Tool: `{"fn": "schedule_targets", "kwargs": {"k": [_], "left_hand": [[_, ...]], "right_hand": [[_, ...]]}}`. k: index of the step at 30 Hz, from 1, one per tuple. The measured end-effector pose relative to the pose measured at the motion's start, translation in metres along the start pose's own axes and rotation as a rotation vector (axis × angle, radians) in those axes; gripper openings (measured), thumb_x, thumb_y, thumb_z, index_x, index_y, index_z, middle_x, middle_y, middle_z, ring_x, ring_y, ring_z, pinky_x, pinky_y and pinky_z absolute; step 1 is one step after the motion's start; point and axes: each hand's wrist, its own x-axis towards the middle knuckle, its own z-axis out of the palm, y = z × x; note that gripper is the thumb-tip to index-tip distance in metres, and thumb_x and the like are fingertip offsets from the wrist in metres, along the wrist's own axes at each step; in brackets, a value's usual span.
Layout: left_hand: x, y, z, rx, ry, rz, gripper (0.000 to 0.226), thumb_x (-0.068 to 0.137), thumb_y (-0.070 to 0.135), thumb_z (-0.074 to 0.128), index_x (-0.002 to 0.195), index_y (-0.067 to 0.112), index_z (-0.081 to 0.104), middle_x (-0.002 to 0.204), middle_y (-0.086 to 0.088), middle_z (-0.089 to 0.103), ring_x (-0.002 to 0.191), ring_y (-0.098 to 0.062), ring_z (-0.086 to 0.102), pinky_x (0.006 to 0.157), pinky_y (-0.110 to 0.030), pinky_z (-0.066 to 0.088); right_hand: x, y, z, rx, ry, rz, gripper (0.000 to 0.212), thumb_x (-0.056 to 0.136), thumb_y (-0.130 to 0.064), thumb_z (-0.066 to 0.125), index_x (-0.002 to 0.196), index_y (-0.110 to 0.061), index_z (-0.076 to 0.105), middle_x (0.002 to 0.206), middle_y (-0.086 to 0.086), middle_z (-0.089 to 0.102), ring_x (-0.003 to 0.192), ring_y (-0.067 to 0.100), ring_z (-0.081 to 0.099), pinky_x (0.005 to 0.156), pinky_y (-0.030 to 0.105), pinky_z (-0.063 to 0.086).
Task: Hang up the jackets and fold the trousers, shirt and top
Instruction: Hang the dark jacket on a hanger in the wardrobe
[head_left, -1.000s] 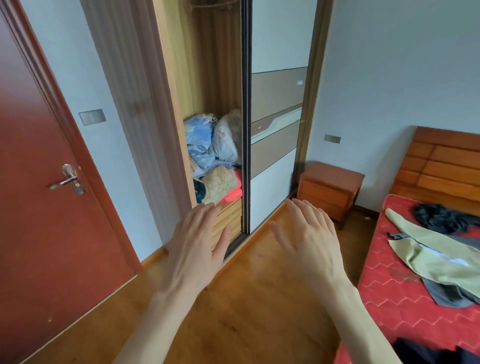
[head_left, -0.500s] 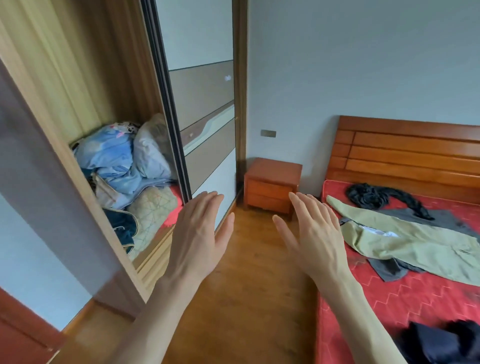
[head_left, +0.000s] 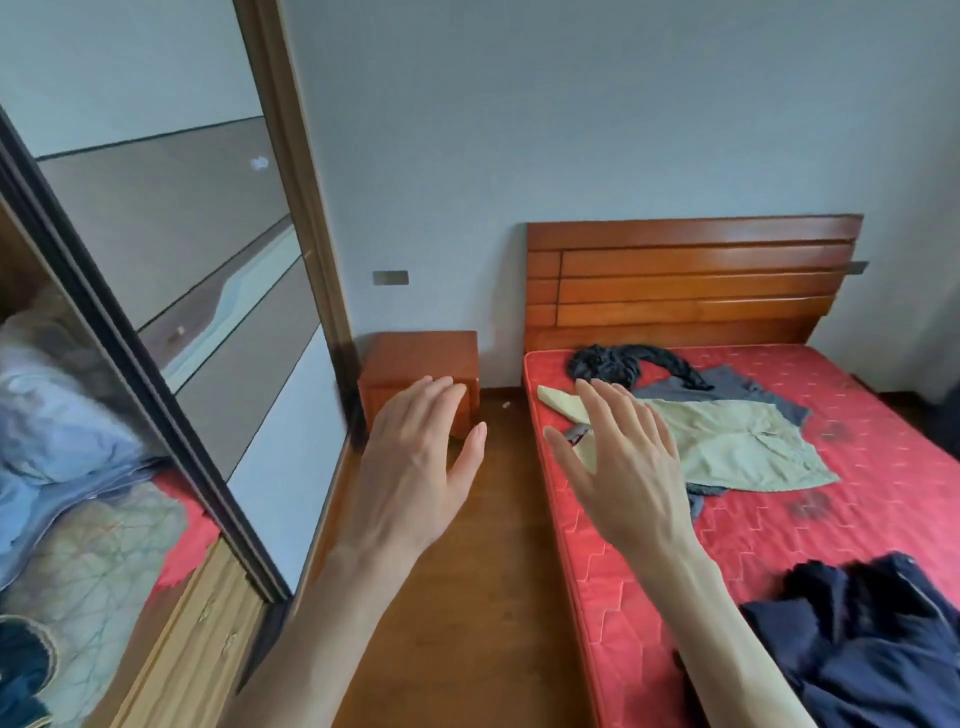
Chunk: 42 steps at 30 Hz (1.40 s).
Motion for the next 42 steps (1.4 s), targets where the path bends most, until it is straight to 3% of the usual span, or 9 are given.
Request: {"fn": "schedule_targets", "kwargs": {"k": [7, 13, 19, 23, 28, 36, 40, 42], "left_hand": [[0.089, -0.025, 0.067, -0.099, -0.051, 0.161, 0.051, 0.107, 0.051, 0.047, 0.144, 0.017, 0.058, 0.148, -0.003, 0.059, 0.141, -0.019, 0.050, 0.117, -0.036, 0.041], [0.134, 0.000, 0.130, -0.241, -0.138, 0.295, 0.056, 0.109, 0.054, 0.038, 0.146, 0.015, 0.056, 0.148, -0.002, 0.058, 0.144, -0.018, 0.046, 0.121, -0.034, 0.034], [0.160, 0.061, 0.189, -0.408, -0.207, 0.425, 0.053, 0.108, 0.050, 0.044, 0.145, 0.014, 0.055, 0.148, -0.003, 0.057, 0.145, -0.019, 0.044, 0.120, -0.038, 0.036], [0.166, 0.111, 0.231, -0.502, -0.226, 0.526, 0.052, 0.109, 0.051, 0.043, 0.144, 0.014, 0.054, 0.146, -0.004, 0.058, 0.142, -0.020, 0.046, 0.120, -0.032, 0.031], [0.159, 0.177, 0.279, -0.575, -0.338, 0.628, 0.054, 0.108, 0.049, 0.043, 0.144, 0.011, 0.057, 0.148, -0.006, 0.058, 0.143, -0.021, 0.048, 0.119, -0.042, 0.039], [0.139, 0.268, 0.341, -0.631, -0.421, 0.772, 0.049, 0.106, 0.042, 0.048, 0.144, 0.012, 0.056, 0.146, -0.005, 0.058, 0.142, -0.021, 0.047, 0.118, -0.044, 0.040], [0.128, 0.301, 0.364, -0.641, -0.461, 0.822, 0.048, 0.106, 0.041, 0.049, 0.144, 0.012, 0.056, 0.146, -0.004, 0.058, 0.143, -0.021, 0.047, 0.126, -0.030, 0.022], [0.122, 0.317, 0.374, -0.665, -0.474, 0.847, 0.047, 0.105, 0.038, 0.051, 0.143, 0.012, 0.057, 0.145, -0.005, 0.059, 0.142, -0.022, 0.048, 0.126, -0.033, 0.026]], "right_hand": [[0.058, 0.025, 0.025, -0.101, 0.052, 0.194, 0.062, 0.103, -0.053, 0.054, 0.152, -0.014, 0.050, 0.155, 0.003, 0.052, 0.146, 0.023, 0.044, 0.120, 0.047, 0.036], [0.061, 0.064, 0.026, -0.187, 0.128, 0.371, 0.062, 0.104, -0.054, 0.050, 0.152, -0.015, 0.049, 0.156, 0.002, 0.050, 0.146, 0.023, 0.043, 0.122, 0.046, 0.031], [0.040, 0.119, 0.007, -0.304, 0.172, 0.559, 0.064, 0.104, -0.055, 0.050, 0.155, -0.016, 0.046, 0.159, 0.002, 0.047, 0.149, 0.022, 0.040, 0.123, 0.046, 0.029], [0.016, 0.161, -0.005, -0.371, 0.225, 0.677, 0.064, 0.103, -0.055, 0.049, 0.153, -0.014, 0.048, 0.156, 0.004, 0.050, 0.147, 0.024, 0.043, 0.122, 0.048, 0.031], [-0.027, 0.214, -0.019, -0.439, 0.262, 0.853, 0.063, 0.103, -0.054, 0.052, 0.153, -0.016, 0.048, 0.157, 0.003, 0.049, 0.148, 0.023, 0.041, 0.124, 0.046, 0.029], [-0.080, 0.274, -0.014, -0.466, 0.272, 1.040, 0.065, 0.102, -0.051, 0.055, 0.154, -0.013, 0.048, 0.157, 0.005, 0.050, 0.147, 0.024, 0.043, 0.122, 0.049, 0.034], [-0.104, 0.294, -0.014, -0.467, 0.235, 1.128, 0.065, 0.102, -0.050, 0.055, 0.154, -0.013, 0.048, 0.157, 0.005, 0.050, 0.148, 0.023, 0.043, 0.123, 0.047, 0.032], [-0.113, 0.304, -0.013, -0.478, 0.241, 1.161, 0.065, 0.101, -0.049, 0.059, 0.153, -0.013, 0.049, 0.155, 0.005, 0.051, 0.146, 0.024, 0.045, 0.123, 0.046, 0.033]]}}
